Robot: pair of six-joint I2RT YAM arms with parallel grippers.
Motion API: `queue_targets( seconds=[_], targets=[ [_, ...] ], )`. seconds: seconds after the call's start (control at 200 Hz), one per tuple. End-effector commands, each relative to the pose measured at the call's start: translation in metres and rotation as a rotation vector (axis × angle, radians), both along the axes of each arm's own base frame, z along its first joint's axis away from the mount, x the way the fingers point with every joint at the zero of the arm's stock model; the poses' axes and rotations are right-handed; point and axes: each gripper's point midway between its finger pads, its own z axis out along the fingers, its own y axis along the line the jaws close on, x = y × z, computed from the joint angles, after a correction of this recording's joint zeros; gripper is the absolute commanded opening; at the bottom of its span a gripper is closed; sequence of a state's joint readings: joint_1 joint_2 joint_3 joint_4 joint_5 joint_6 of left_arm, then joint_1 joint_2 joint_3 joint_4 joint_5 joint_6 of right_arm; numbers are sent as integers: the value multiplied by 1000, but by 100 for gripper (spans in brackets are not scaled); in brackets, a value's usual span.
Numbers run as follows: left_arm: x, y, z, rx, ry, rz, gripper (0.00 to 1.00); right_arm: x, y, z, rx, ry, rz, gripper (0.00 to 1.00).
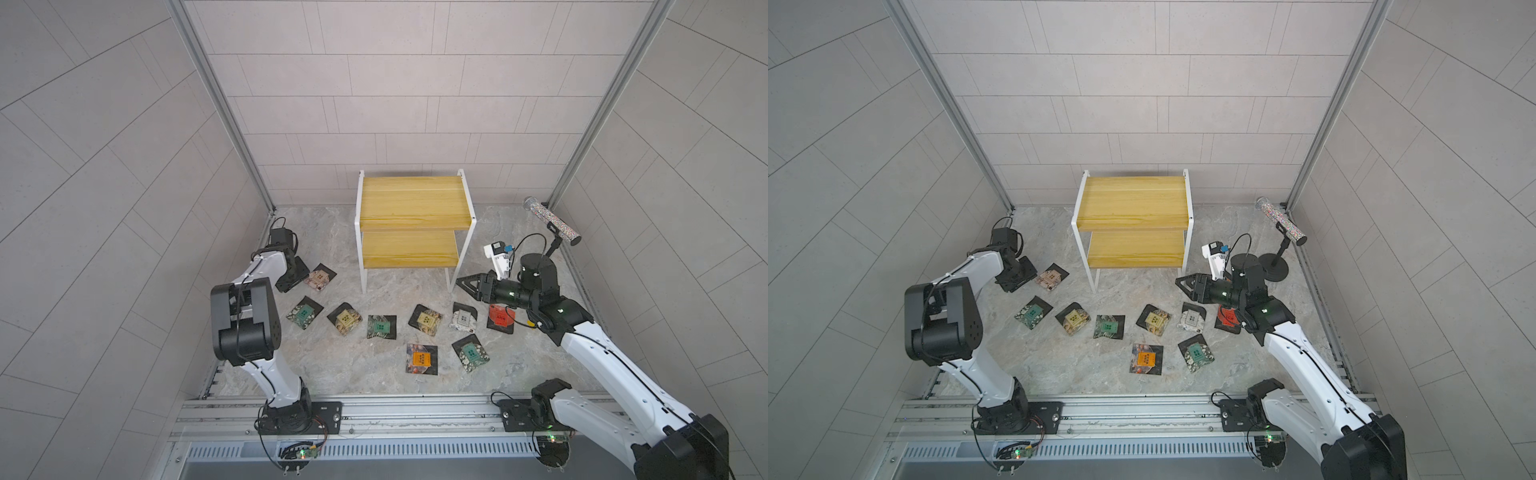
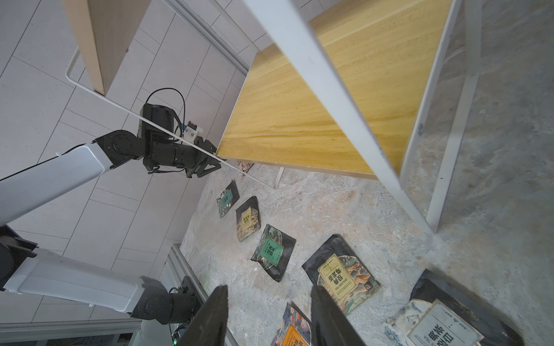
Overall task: Remove the tea bags from the shelf
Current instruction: Place the tea bag at the center of the board, then reset both arms
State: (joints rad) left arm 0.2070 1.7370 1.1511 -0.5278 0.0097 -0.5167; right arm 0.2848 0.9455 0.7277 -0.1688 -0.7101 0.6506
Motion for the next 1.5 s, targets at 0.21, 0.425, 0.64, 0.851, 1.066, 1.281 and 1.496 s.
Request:
queue_targets(
  seconds=[0.21,0.425,0.64,0.851,1.066,1.281,1.496],
  targets=[
    [-6,-7,50,-2,-139,1,60,8,-10,7,-50,-41,-42,56],
    [-11,-10,75,19,-211,-23,72,20,-34,20,-86,-76,-124,64],
    [-14,-19,103,131,-240,-94,100,35,-72,26,-110,-67,-258,100],
    [-8,-31,121,210,-275,-170,100,56,-140,38,-252,-95,-575,100],
    [3,-27,127,269,-375,-180,100,79,-215,32,-548,-168,-912,100],
    [6,-12,106,429,-385,-237,100,97,-253,-2,-850,-174,-1003,100],
    [9,-12,71,476,-430,-275,100,88,-269,-54,-977,-116,-1037,100]
  ],
)
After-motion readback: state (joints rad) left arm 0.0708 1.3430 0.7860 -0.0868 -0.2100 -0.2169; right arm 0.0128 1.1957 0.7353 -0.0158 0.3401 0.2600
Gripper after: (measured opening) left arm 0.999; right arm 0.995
